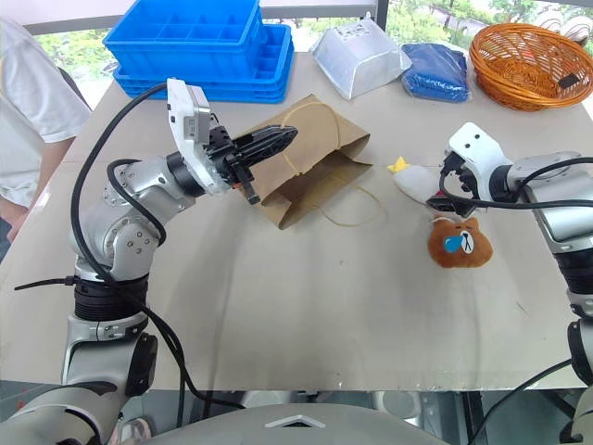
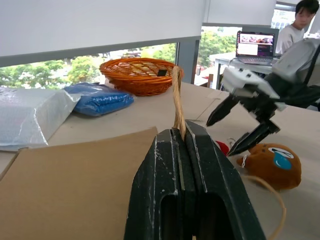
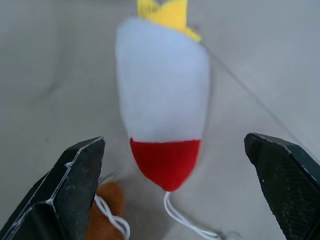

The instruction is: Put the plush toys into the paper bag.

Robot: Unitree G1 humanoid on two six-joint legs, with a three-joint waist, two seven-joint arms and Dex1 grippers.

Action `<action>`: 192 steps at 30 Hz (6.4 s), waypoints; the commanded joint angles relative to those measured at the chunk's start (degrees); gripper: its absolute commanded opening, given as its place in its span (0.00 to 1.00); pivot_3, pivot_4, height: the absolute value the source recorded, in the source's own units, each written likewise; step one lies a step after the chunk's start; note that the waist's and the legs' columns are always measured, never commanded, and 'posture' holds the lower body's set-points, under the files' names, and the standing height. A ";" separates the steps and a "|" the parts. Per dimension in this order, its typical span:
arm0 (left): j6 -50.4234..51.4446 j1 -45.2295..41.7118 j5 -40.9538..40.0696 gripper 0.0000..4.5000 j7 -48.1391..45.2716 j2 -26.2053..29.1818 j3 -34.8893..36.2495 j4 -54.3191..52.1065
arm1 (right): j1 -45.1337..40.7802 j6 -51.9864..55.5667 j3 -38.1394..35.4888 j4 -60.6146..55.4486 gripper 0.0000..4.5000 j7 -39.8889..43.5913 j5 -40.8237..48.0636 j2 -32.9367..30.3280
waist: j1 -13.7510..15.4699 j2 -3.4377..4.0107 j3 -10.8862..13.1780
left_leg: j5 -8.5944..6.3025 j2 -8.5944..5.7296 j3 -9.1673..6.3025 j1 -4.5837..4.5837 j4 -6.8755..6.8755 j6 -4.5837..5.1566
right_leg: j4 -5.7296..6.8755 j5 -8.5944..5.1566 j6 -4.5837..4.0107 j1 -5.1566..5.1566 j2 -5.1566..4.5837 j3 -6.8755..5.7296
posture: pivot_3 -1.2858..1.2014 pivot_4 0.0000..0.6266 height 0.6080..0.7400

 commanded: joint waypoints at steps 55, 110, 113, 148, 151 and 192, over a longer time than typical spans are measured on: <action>3.14 -1.08 -2.74 0.00 3.48 -2.58 0.92 -1.24 | -15.42 20.83 -18.82 -19.46 0.01 9.19 29.18 8.28 | 0.42 0.05 0.04 | 0.00 0.00 -0.10 -0.06 0.07 -0.01 | 0.01 0.02 -0.03 0.07 -0.14 -0.26 | 0.52 0.24 1.00; 13.50 1.33 -20.35 0.00 12.49 -5.71 2.55 -7.27 | -8.72 -4.17 12.14 -9.07 0.01 -5.82 -2.92 26.09 | -0.08 0.00 0.01 | 0.05 -0.03 -0.21 0.00 0.08 -0.09 | 0.06 0.02 -0.04 0.18 -0.13 -0.34 | 0.52 0.24 1.00; 14.04 1.39 -22.25 0.00 13.52 -6.55 3.93 -7.12 | -8.53 -6.04 12.19 -9.62 0.01 -3.58 -2.00 26.87 | -0.09 0.00 0.01 | 0.05 -0.03 -0.23 0.00 0.08 -0.09 | 0.06 0.02 -0.04 0.17 -0.12 -0.34 | 0.52 0.24 1.00; 8.75 -0.41 -13.93 0.00 1.37 -3.22 1.96 1.05 | 3.36 -53.80 8.61 -7.88 0.99 0.29 -21.03 21.36 | -0.08 0.00 0.02 | 0.09 -0.01 -0.25 0.02 0.08 -0.15 | 0.04 0.00 -0.03 0.19 -0.11 -0.35 | 0.52 0.24 1.00; 7.24 0.08 -12.02 0.00 -3.65 0.79 1.95 2.16 | 6.67 -42.71 3.62 -15.17 0.99 4.23 -13.15 19.49 | -0.07 0.01 0.03 | 0.09 0.00 -0.26 0.01 0.08 -0.15 | 0.04 0.00 -0.04 0.19 -0.12 -0.36 | 0.52 0.24 1.00; -11.52 -2.90 5.19 0.00 -23.96 8.65 -1.15 7.92 | 12.20 19.67 -16.24 -22.79 0.72 -13.20 21.50 25.31 | 0.29 -0.01 0.05 | 0.08 -0.01 -0.44 -0.19 0.06 -0.13 | 0.02 -0.07 -0.11 0.12 -0.03 -0.42 | 0.52 0.24 1.00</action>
